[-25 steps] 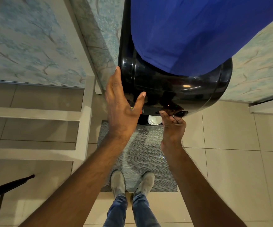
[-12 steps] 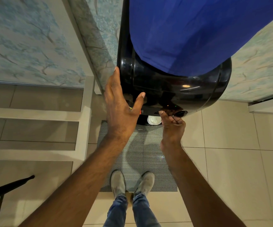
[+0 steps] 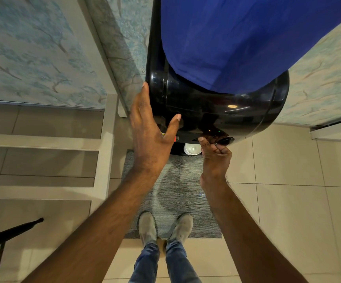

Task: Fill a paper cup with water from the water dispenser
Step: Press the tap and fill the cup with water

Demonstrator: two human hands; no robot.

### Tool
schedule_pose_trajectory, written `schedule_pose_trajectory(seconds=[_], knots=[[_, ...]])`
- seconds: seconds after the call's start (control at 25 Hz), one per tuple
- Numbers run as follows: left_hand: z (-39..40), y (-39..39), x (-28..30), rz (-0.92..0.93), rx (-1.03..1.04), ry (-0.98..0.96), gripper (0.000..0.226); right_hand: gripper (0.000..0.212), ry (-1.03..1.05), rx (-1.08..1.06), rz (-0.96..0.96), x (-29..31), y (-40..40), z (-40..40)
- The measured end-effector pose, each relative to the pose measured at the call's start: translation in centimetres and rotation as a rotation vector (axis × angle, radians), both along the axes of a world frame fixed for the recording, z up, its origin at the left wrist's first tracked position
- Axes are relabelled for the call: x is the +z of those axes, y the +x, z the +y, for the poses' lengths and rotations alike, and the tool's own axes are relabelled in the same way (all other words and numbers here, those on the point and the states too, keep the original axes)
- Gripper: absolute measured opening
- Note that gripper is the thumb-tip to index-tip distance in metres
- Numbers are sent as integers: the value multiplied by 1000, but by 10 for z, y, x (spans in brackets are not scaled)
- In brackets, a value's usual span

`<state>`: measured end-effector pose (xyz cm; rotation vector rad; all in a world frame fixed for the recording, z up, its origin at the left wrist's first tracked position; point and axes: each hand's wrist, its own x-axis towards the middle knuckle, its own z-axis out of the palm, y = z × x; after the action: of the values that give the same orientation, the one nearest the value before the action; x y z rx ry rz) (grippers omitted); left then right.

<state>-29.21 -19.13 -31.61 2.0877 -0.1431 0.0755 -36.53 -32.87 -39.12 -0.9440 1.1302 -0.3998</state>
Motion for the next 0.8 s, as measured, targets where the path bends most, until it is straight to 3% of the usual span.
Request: schedule_pose_trajectory(seconds=[0.56, 0.68, 0.8], knots=[[1, -1, 3, 21, -5, -8, 94, 66, -14, -7, 10, -7, 0, -2], [1, -1, 2, 7, -3, -4, 94, 63, -14, 9, 3, -9, -2, -3], [1, 0, 0, 3, 0, -4, 94, 46, -44, 33, -10, -12, -7, -1]])
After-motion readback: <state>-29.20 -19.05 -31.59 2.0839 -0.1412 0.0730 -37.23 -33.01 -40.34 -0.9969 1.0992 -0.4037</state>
